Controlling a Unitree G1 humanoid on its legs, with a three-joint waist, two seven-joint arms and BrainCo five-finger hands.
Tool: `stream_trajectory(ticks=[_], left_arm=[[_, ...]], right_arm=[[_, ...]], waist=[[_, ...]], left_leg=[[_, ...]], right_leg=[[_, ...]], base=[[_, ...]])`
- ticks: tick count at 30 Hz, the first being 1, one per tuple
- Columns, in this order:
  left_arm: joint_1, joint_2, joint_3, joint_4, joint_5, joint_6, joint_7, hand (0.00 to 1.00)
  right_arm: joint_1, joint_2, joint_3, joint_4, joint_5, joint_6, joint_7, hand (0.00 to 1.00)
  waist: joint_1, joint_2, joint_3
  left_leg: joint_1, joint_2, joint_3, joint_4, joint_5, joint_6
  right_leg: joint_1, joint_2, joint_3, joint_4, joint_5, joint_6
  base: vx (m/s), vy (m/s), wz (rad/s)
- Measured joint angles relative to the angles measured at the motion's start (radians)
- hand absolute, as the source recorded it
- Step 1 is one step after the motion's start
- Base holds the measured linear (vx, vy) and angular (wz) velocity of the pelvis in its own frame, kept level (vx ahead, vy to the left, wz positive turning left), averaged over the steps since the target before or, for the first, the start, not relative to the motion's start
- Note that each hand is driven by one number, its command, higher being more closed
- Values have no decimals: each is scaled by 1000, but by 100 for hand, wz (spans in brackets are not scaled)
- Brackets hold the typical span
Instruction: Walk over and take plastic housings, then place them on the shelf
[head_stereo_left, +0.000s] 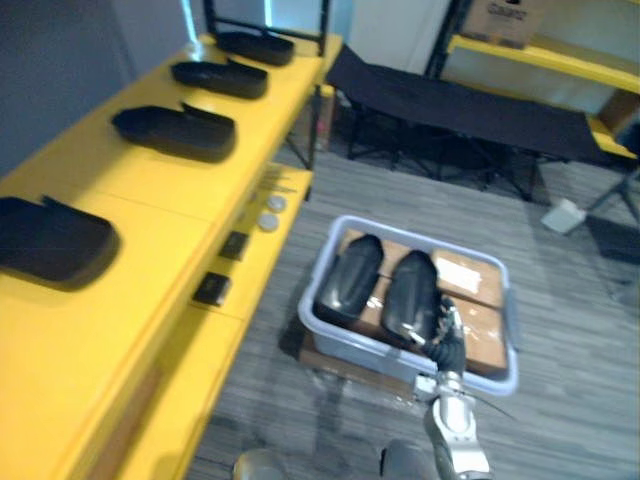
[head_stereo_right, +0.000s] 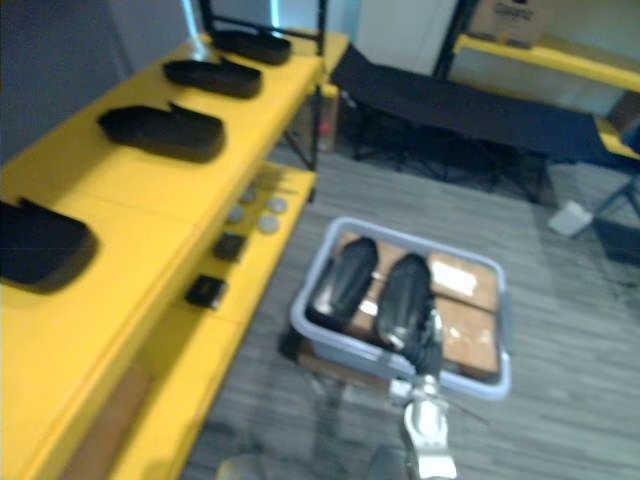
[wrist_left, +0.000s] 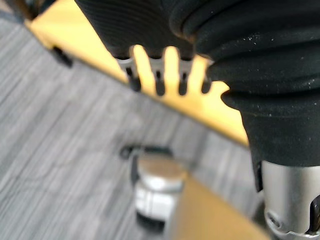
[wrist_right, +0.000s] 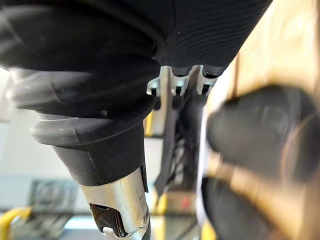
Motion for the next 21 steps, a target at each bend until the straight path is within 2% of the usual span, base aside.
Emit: stream_trajectory(ticks=[1,2,3,4,5,6,7,8,9,10,11,13,14,16,18,21], left_arm=[[1,-7,3,0,-15,-3,1,0],[-2,-47,23,-4,-63,-16,15,0],[-6,-97,35,-12,-128,-35,37,0],[-22,-125,28,-13,-152,-43,45,0],[-21,-165,8,-31,-184,-45,54,0],[-15,-166,1,-31,-187,-44,54,0],[18,-172,-18,-31,-197,-43,53,0],[59,-185,-26,-30,-204,-53,53,0],[65,-189,-26,-30,-205,-55,53,0],[75,-198,-25,-30,-212,-67,58,0],[77,-198,-25,-28,-211,-68,62,0],[76,-201,-31,-24,-200,-68,66,0],[73,-198,-29,-23,-193,-68,66,0],[68,-187,-27,-30,-135,-79,63,0],[60,-178,-38,-32,-90,-89,64,0],[37,-157,-79,-75,-46,-117,71,0]], right_arm=[[11,-1,-2,-10,-1,0,2,0],[14,-22,-15,-14,-9,8,18,0],[15,-51,-42,-18,-8,24,28,0],[22,-61,-74,-19,-8,33,34,0],[85,-85,-173,-19,-6,57,38,0],[95,-88,-184,-19,-6,59,40,0],[110,-95,-213,-19,-9,60,52,0],[110,-103,-219,-18,-9,60,72,0],[110,-104,-219,-18,-10,60,77,0],[113,-103,-219,-15,-10,60,84,0],[112,-102,-219,-10,-11,60,85,0],[111,-99,-219,-3,-16,57,80,0],[111,-98,-219,-2,-12,57,79,0],[99,-78,-213,0,20,57,82,0],[67,-66,-199,6,24,57,85,0],[17,-63,-169,21,60,57,94,0]], waist=[[0,-13,-6],[-4,-13,-15],[-23,14,-11],[-45,44,5],[-68,72,20],[-67,74,20],[-64,74,19],[-64,76,19],[-64,77,19],[-63,79,19],[-61,81,18],[-48,97,14],[-43,95,14],[-30,74,16],[-30,65,21],[-14,61,25]], left_leg=[[-1,4,6,0,4,-5],[-14,29,3,-5,37,-3],[-44,48,-17,-18,107,45],[-68,57,-45,-9,151,113],[-131,34,-59,27,192,213],[-127,23,-58,25,182,201],[-91,-31,-40,-6,153,133],[-64,-99,-34,-48,137,101],[-63,-110,-34,-53,137,101],[-70,-152,-33,-54,135,105],[-74,-173,-33,-55,133,108],[-55,-230,-2,-105,114,119],[-41,-233,0,-134,107,110],[-15,-263,21,-196,124,125],[-11,-286,35,-222,136,137],[-11,-302,56,-230,146,146]], right_leg=[[2,-19,-26,-30,-3,48],[14,-19,-81,-48,-141,174],[20,-10,-138,-78,-244,193],[24,-4,-166,-68,-248,180],[72,7,-208,-100,-248,146],[78,6,-208,-109,-245,140],[92,8,-196,-150,-224,124],[102,30,-167,-221,-186,103],[103,35,-162,-236,-181,102],[109,59,-150,-297,-154,96],[114,65,-152,-325,-142,90],[127,96,-157,-398,-92,98],[125,96,-158,-398,-85,98],[128,74,-155,-436,-45,111],[143,54,-161,-485,-6,124],[157,41,-168,-554,47,129]], base=[[-54,-709,-60],[-88,-740,-45],[-99,-719,-14],[-135,-711,73],[-80,-423,77],[-116,-501,35],[-105,-312,-72],[-116,-351,-80],[-75,-217,-82],[-33,-122,-43],[-23,-92,-50],[0,-9,-28],[30,31,-12],[43,72,-12],[48,102,-12],[28,82,-16]])
